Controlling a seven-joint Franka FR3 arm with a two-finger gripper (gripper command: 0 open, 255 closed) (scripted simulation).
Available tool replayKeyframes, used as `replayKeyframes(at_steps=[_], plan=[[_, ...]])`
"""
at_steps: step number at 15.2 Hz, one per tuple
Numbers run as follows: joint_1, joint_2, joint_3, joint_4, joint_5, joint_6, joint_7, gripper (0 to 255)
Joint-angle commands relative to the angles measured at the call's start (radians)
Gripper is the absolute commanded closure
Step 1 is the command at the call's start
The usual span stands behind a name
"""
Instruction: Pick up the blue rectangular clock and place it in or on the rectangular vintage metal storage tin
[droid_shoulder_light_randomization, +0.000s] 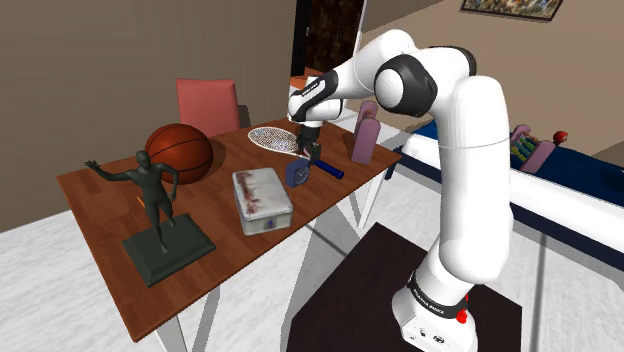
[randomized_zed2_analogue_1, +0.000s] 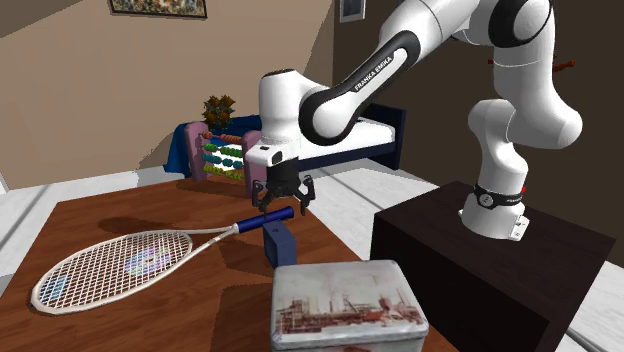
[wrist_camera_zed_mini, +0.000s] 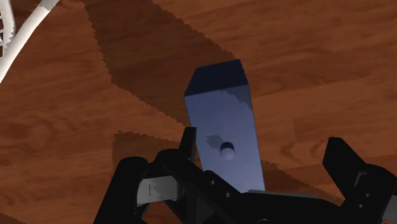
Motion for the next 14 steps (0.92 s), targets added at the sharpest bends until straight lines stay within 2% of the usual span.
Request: replayKeyframes(at_steps=[1,9,14], plan=[[-0.024,0.08,0.027,0.093,0.015,-0.013,-0.056,0],[-0.038,0.149,0.048,0.092,0.041,0.055,-0.074,0],[-0.038,0.149,0.048,0.092,0.04,0.055,-0.074,0]])
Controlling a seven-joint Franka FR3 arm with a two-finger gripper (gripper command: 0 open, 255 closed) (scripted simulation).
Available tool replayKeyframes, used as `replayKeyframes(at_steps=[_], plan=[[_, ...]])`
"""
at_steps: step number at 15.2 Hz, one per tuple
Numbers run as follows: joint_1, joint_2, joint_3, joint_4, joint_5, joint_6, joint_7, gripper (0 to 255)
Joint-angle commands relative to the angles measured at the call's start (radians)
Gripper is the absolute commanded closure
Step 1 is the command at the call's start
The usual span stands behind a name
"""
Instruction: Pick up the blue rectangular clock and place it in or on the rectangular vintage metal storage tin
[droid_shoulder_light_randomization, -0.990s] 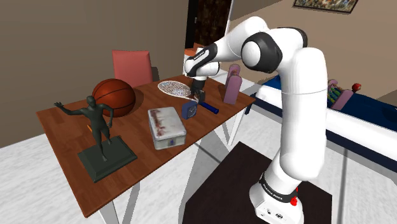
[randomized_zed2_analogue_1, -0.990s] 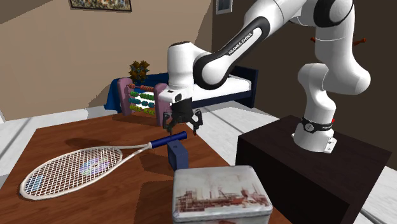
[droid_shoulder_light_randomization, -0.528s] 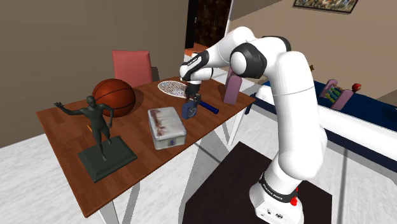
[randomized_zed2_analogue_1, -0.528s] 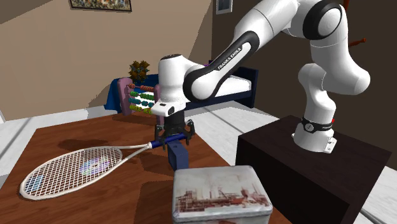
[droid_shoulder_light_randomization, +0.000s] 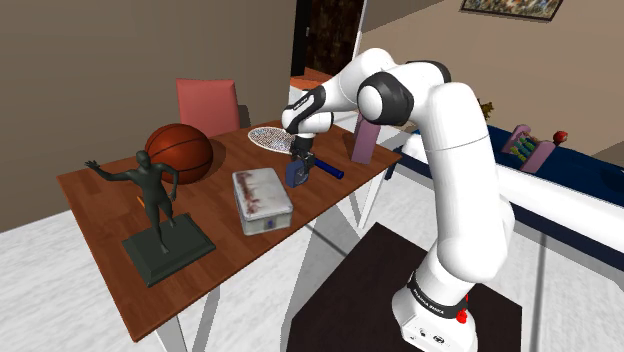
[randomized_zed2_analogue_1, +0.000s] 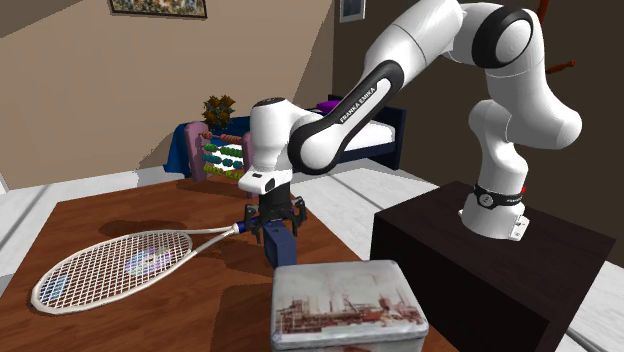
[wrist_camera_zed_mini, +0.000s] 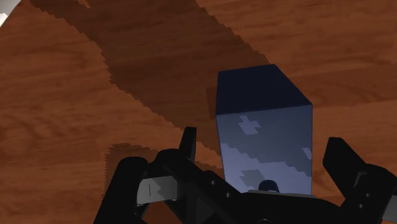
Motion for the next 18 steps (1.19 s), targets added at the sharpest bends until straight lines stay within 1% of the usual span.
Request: replayKeyframes(at_steps=[1,3,4,13,18], plan=[[0.0,0.0,0.0,0.0,0.0,0.0,0.0,0],[0.0,0.0,0.0,0.0,0.0,0.0,0.0,0],[0.0,0.0,0.0,0.0,0.0,0.0,0.0,255],[0.0,0.0,0.0,0.0,0.0,0.0,0.0,255],[0.008,-0.043,-0.013,0.003,-0.016,-0.044,0.01,255]])
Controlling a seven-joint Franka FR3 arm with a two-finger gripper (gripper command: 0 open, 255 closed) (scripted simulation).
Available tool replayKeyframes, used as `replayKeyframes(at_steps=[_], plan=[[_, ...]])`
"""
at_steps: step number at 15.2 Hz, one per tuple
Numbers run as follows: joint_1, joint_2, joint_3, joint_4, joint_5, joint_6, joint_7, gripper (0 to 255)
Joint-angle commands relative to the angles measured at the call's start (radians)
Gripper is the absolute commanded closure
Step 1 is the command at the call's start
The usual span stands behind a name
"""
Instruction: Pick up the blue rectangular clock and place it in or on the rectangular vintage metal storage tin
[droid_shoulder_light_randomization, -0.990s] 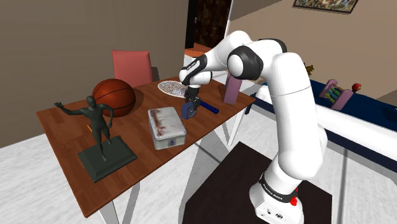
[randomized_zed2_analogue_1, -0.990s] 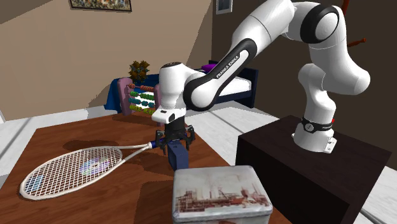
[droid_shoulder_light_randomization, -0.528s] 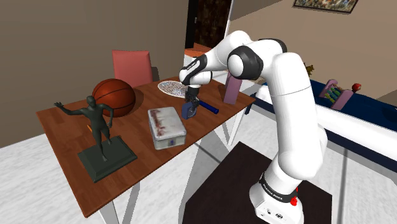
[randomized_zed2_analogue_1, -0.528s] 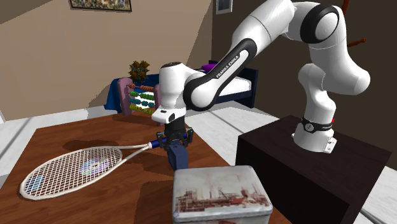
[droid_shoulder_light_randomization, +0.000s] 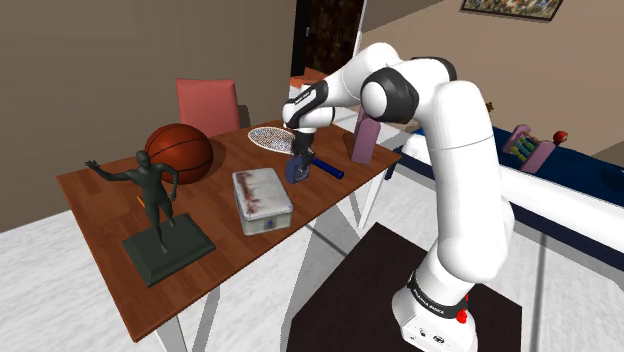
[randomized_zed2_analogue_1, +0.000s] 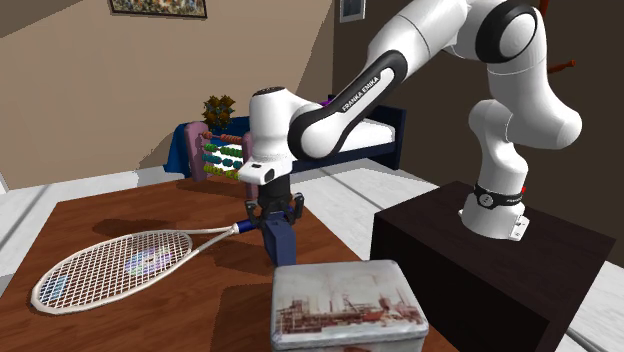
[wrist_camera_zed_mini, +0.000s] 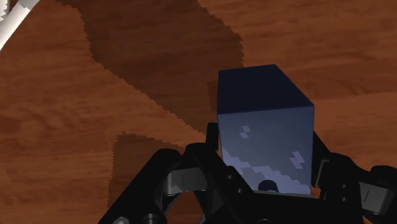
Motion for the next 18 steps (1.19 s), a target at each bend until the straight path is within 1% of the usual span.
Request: replayKeyframes(at_steps=[1,18], plan=[[0.003,-0.015,-0.005,0.003,-0.006,-0.018,0.004,255],[0.022,-0.133,-0.037,0.062,-0.058,-0.189,0.038,255]])
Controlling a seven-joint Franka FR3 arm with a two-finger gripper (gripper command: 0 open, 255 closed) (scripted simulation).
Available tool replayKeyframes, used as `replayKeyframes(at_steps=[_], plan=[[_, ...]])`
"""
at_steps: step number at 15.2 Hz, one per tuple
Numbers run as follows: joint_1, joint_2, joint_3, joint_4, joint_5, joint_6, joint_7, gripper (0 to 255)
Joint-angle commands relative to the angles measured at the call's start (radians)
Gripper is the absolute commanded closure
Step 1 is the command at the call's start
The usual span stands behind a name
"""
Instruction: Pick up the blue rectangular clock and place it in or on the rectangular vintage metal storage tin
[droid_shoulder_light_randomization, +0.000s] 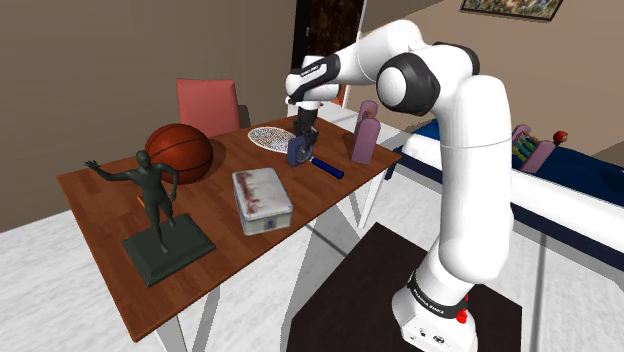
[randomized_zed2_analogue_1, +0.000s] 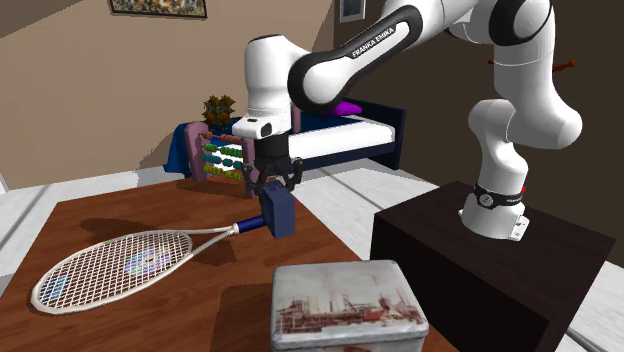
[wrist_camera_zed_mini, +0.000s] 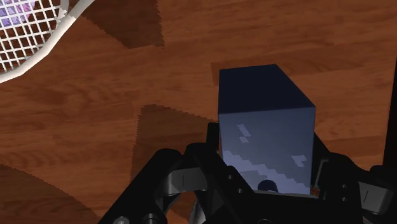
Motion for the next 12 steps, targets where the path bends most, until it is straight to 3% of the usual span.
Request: replayKeyframes(at_steps=[1,10,12], plan=[[0.0,-0.01,-0.003,0.012,-0.005,-0.022,0.003,255],[0.004,-0.05,-0.013,0.07,-0.024,-0.116,0.016,255],[0.042,-0.087,-0.007,0.023,-0.04,-0.102,0.059,255]])
